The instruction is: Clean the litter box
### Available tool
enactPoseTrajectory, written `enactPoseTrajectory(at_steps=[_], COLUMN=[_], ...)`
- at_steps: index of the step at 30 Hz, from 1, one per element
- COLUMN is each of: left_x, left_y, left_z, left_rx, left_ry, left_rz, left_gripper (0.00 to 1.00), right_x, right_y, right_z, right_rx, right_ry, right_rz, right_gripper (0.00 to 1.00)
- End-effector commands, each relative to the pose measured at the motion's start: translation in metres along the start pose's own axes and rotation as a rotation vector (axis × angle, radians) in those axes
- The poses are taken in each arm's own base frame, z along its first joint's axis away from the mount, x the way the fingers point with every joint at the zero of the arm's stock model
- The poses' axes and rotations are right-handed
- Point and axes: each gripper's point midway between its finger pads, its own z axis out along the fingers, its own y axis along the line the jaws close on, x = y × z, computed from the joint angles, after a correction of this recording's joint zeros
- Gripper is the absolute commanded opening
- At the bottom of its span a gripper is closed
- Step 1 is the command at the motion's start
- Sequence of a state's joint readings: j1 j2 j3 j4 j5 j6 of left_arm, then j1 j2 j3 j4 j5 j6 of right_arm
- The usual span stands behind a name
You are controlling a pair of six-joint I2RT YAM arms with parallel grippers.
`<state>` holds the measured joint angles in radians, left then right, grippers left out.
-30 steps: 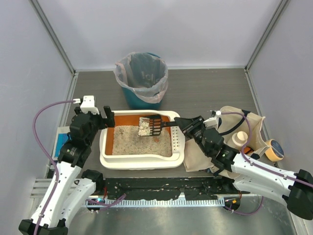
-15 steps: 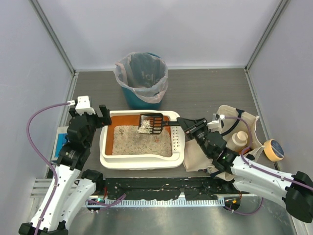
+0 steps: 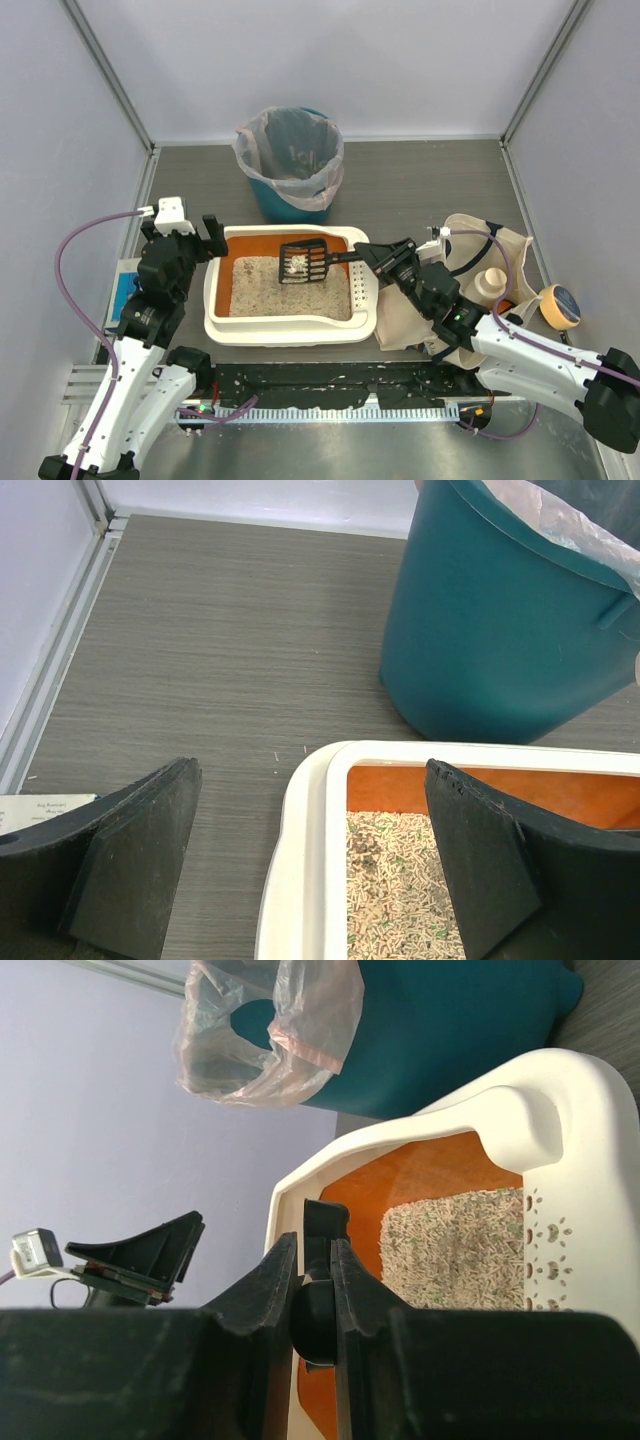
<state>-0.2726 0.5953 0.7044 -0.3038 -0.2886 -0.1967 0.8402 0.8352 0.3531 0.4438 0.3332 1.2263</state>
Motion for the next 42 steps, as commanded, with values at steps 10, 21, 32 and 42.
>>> enactPoseTrajectory(at_steps=[10, 21, 32, 42], left_x=[-0.013, -0.011, -0.010, -0.009], left_y=[-0.001, -0.002, -0.002, -0.003], left_z=[0.001, 0.002, 0.003, 0.003], left_rx=[0.000, 0.005, 0.005, 0.010], left_ry=[-0.047, -0.041, -0.038, -0.033], left_rz=[-0.008, -0.007, -0.011, -0.010], left_gripper=[0.97, 0.97, 0.98, 0.97], right_x=[-0.014, -0.012, -0.002, -0.004], right_y=[0.031, 0.025, 0.008, 0.029], right_z=[-0.005, -0.001, -0.002, 0.003], right_rx=[-0.145, -0.061, -0.087, -0.058], right_ry=[-0.033, -0.011, 0.017, 0.058], right_rz=[0.106, -0.023, 0.103, -0.073], right_gripper=[0.01, 0.01, 0.01, 0.01])
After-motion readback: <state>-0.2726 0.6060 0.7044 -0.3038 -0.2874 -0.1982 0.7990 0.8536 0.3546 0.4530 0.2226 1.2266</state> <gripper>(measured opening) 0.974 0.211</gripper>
